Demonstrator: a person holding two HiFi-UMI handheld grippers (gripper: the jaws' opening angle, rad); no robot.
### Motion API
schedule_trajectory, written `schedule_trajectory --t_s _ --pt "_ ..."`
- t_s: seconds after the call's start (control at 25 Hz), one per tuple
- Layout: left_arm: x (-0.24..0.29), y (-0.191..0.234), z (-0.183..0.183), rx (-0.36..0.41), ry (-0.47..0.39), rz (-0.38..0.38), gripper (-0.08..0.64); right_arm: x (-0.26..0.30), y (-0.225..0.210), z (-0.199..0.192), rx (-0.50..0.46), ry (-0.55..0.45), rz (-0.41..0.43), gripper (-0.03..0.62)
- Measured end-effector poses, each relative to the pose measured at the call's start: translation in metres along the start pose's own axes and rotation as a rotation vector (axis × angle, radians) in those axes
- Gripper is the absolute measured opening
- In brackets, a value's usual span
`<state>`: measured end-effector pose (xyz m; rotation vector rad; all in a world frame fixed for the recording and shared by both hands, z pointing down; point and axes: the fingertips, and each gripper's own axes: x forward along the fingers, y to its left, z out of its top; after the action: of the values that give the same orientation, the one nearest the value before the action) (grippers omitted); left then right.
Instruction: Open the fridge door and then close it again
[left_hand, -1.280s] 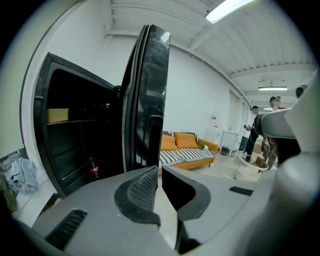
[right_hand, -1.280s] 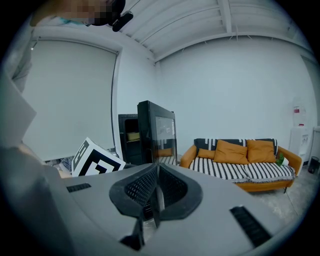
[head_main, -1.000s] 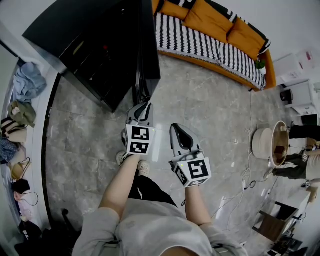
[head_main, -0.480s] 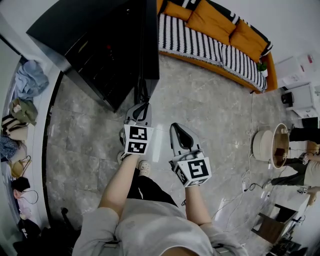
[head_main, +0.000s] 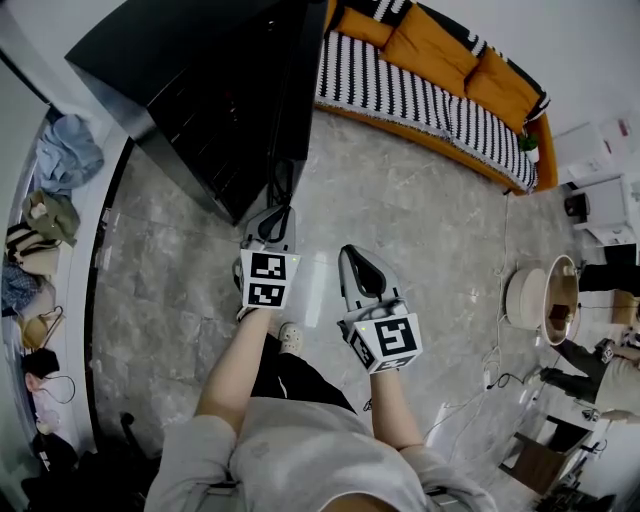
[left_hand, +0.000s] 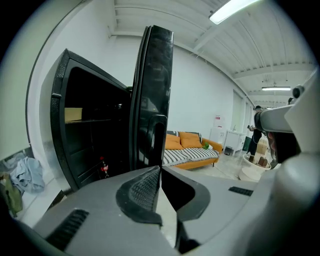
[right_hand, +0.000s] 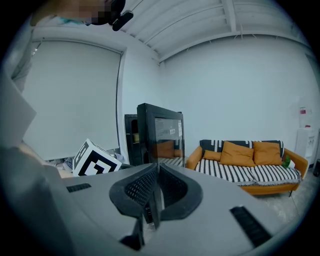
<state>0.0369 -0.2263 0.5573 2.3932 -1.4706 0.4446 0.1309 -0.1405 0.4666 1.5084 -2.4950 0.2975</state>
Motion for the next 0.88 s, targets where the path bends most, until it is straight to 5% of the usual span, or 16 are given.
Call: schedule_trajectory --t_s 0.88 --pt "-0.029 0.098 -0.004 -0.022 0.001 0.126 0.017 0.041 0.047 0.012 -0.022 0.002 0.059 0.025"
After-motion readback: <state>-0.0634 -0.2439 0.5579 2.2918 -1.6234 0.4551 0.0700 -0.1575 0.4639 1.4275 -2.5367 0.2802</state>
